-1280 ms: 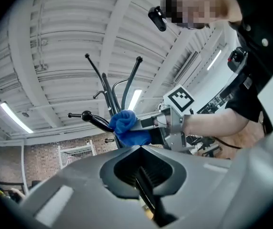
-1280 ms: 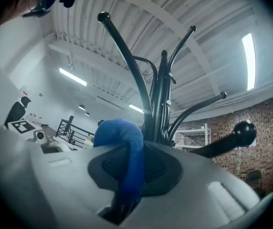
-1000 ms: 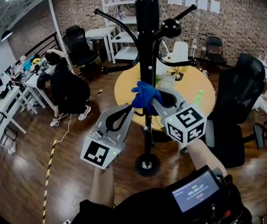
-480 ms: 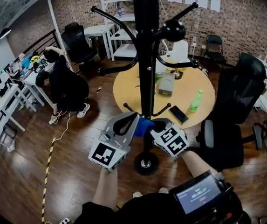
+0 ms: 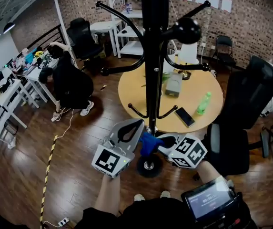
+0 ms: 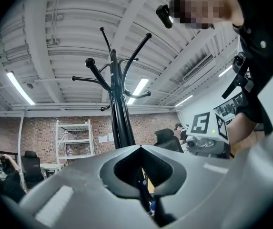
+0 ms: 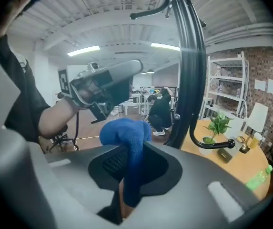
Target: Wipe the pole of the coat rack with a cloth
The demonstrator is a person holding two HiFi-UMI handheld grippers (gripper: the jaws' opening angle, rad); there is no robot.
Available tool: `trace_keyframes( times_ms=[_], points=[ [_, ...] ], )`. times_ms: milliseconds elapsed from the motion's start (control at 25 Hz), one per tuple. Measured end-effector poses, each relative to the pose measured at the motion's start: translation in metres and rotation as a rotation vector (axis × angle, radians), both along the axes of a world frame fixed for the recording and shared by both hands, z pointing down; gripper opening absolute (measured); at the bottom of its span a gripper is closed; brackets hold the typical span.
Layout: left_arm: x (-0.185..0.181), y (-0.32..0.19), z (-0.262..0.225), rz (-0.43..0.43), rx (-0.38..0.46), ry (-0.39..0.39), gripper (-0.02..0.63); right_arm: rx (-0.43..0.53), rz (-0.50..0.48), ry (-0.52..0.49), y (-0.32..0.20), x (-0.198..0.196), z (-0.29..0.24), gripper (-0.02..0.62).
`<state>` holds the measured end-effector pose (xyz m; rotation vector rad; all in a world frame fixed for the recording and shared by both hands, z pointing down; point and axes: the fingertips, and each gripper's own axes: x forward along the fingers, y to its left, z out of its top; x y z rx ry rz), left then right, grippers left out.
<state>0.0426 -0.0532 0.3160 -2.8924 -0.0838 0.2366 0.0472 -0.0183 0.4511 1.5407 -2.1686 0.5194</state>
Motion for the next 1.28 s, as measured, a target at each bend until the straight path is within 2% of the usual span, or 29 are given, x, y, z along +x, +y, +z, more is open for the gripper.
trace_keyframes(
  times_ms=[160,360,480,640,880,1040,1120,1280],
  points=[
    [-0.001,-0.001,0.0,-0.008,0.006,0.006,0.003,0.011,0.094,-0.013,-0.02,0.03,0.015,0.051],
    [-0.003,-0.01,0.004,-0.037,0.001,0.0,0.003,0.162,0.191,0.088,-0.041,0.058,-0.011,0.051],
    [-0.004,-0.015,-0.003,-0.048,0.005,0.019,0.003,0.291,0.206,0.165,-0.044,0.061,-0.064,0.051],
    [-0.002,-0.015,-0.026,-0.039,0.04,0.066,0.003,0.542,0.228,0.292,-0.043,0.055,-0.164,0.051],
    [-0.008,-0.007,-0.068,0.001,0.091,0.148,0.003,0.828,0.364,0.402,-0.027,0.052,-0.298,0.051],
    [-0.011,-0.007,-0.083,0.008,0.132,0.172,0.003,0.996,0.341,0.342,-0.004,0.037,-0.359,0.051],
    [-0.011,-0.004,-0.09,0.02,0.146,0.181,0.003,1.055,0.298,0.304,0.012,0.021,-0.381,0.051],
    [-0.013,0.004,-0.099,0.034,0.173,0.194,0.003,1.169,0.247,0.291,0.051,-0.006,-0.41,0.052]
  ],
)
